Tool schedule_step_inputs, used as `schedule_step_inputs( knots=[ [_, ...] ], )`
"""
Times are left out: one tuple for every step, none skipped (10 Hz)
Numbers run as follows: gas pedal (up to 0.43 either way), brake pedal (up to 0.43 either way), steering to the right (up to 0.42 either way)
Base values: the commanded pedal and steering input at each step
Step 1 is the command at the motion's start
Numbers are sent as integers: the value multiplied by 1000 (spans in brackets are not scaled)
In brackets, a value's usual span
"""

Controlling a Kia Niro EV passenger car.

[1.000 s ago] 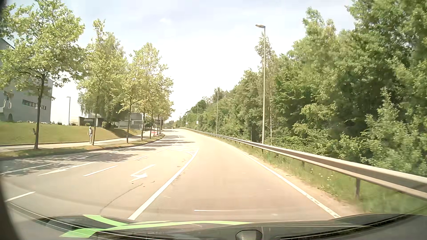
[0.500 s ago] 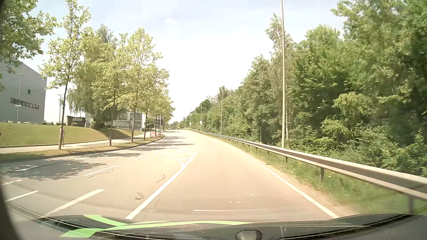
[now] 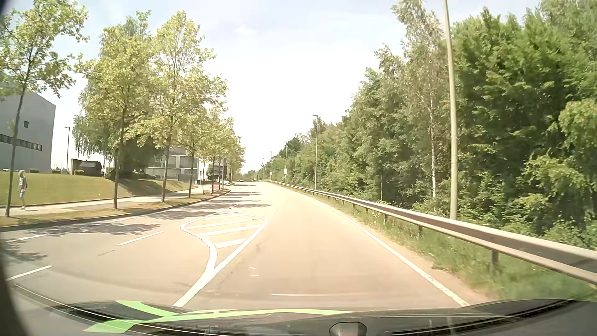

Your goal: Follow the waypoints while adhering to traffic rules and regulations

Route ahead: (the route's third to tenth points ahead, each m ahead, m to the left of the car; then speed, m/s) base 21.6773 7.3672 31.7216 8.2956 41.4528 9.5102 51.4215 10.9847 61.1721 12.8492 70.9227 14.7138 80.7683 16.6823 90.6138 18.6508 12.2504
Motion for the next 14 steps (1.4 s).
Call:
schedule_step_inputs(
  knots=[
    [177, 0, -18],
    [177, 0, -18],
    [177, 0, -18],
    [177, 0, -18],
    [177, 0, -18],
    [177, 0, -18],
    [177, 0, -18],
    [177, 0, -18],
    [177, 0, -18],
    [177, 0, -18],
    [177, 0, -18],
    [177, 0, -18],
    [177, 0, -18],
    [177, 0, -18]
  ],
)
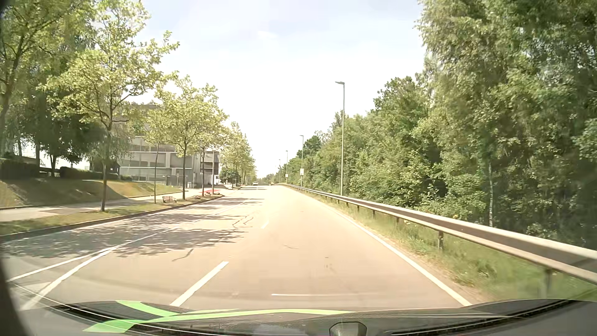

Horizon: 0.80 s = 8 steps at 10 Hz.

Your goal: Follow the waypoints while adhering to traffic rules and regulations

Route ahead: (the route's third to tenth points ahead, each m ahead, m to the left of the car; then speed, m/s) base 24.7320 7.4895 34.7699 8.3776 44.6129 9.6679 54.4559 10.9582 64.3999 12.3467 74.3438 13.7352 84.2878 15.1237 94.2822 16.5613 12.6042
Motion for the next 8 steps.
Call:
schedule_step_inputs(
  knots=[
    [189, 0, -18],
    [189, 0, -18],
    [189, 0, -18],
    [189, 0, -18],
    [189, 0, -18],
    [209, 0, -18],
    [220, 0, -18],
    [220, 0, -18]
  ],
)
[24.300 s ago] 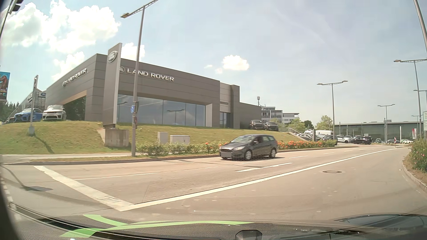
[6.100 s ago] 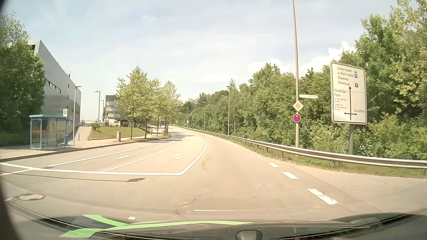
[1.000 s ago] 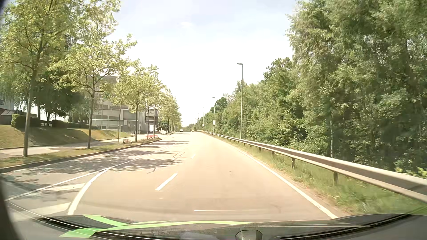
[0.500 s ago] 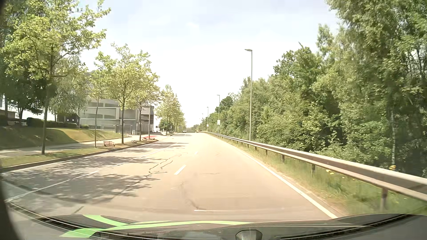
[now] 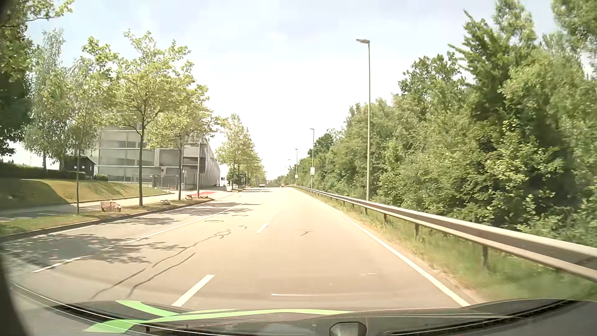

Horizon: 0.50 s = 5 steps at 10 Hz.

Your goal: Follow the waypoints while adhering to traffic rules and regulations

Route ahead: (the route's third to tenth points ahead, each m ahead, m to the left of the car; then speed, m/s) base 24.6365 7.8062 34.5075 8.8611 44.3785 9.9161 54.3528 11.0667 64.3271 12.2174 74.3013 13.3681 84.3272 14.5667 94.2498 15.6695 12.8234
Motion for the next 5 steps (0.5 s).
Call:
schedule_step_inputs(
  knots=[
    [220, 0, -18],
    [220, 0, -18],
    [220, 0, -18],
    [209, 0, -18],
    [209, 0, -18]
  ],
)
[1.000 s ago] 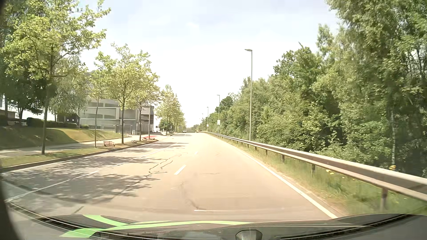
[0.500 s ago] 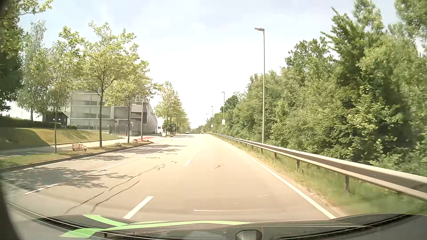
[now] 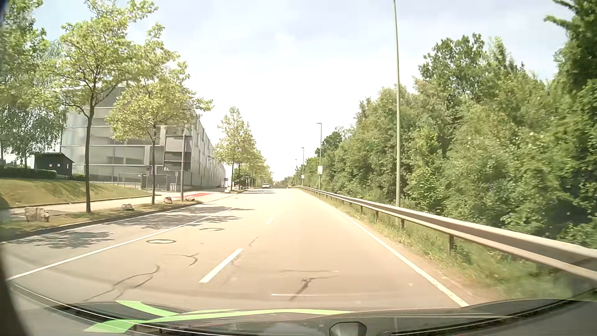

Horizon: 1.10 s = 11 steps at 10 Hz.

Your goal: Follow the waypoints while adhering to traffic rules and regulations

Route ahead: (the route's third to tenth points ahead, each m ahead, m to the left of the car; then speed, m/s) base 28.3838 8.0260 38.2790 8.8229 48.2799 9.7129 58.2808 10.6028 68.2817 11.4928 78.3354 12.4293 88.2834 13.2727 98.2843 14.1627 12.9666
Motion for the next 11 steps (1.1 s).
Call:
schedule_step_inputs(
  knots=[
    [197, 0, -18],
    [177, 0, -18],
    [177, 0, -18],
    [169, 0, -18],
    [169, 0, -18],
    [169, 0, -17],
    [169, 0, -16],
    [169, 0, -15],
    [169, 0, -14],
    [169, 0, -13],
    [169, 0, -12]
  ],
)
